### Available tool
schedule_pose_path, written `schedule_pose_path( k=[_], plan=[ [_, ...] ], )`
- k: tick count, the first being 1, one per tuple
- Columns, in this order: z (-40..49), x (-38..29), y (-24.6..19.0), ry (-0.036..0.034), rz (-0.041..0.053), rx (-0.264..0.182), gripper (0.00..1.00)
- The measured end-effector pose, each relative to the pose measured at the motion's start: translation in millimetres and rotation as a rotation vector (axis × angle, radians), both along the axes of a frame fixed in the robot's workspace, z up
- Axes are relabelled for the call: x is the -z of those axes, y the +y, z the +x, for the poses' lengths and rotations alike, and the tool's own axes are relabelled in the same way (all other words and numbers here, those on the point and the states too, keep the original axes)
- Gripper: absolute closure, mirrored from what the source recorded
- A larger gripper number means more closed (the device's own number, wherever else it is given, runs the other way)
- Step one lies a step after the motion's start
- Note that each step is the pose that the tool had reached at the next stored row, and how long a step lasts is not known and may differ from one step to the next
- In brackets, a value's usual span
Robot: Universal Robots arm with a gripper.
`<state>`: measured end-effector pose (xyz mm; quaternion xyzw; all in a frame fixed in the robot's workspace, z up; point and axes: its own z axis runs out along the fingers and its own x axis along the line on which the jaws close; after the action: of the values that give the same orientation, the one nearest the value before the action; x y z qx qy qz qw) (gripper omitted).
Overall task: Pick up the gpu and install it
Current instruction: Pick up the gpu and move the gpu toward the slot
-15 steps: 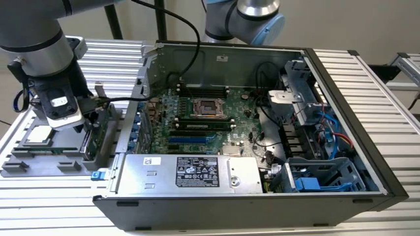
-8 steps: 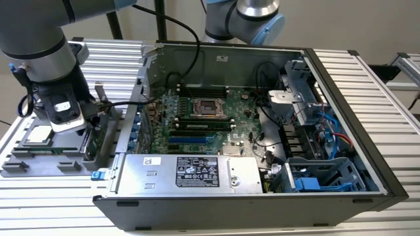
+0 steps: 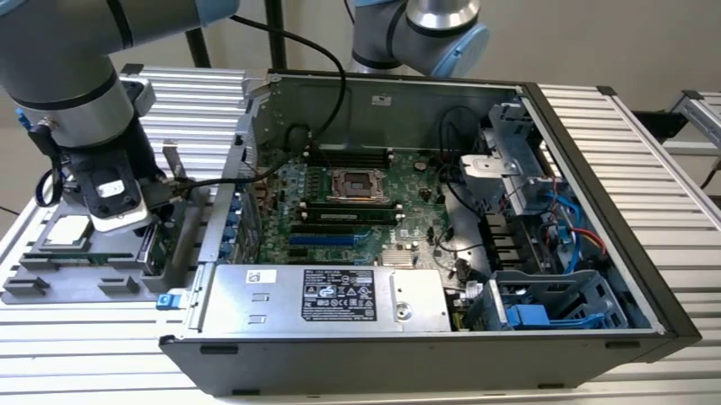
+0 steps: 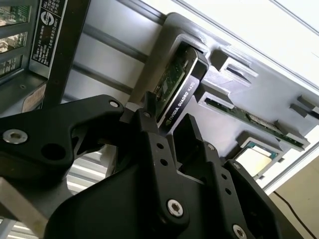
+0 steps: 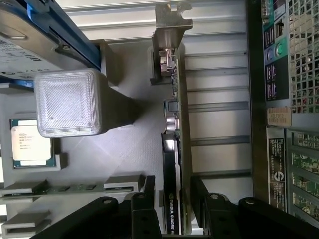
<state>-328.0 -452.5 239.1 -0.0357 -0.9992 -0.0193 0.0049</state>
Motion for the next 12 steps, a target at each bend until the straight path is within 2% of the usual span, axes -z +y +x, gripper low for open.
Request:
schedule_pose_path(
  k=[8, 12],
  plan=[
    [0.0, 0.2, 0.0, -0.0001, 0.0, -0.001, 0.0],
    [0.0, 0.3, 0.0, -0.0001, -0.0017, -0.015, 0.0]
  ],
)
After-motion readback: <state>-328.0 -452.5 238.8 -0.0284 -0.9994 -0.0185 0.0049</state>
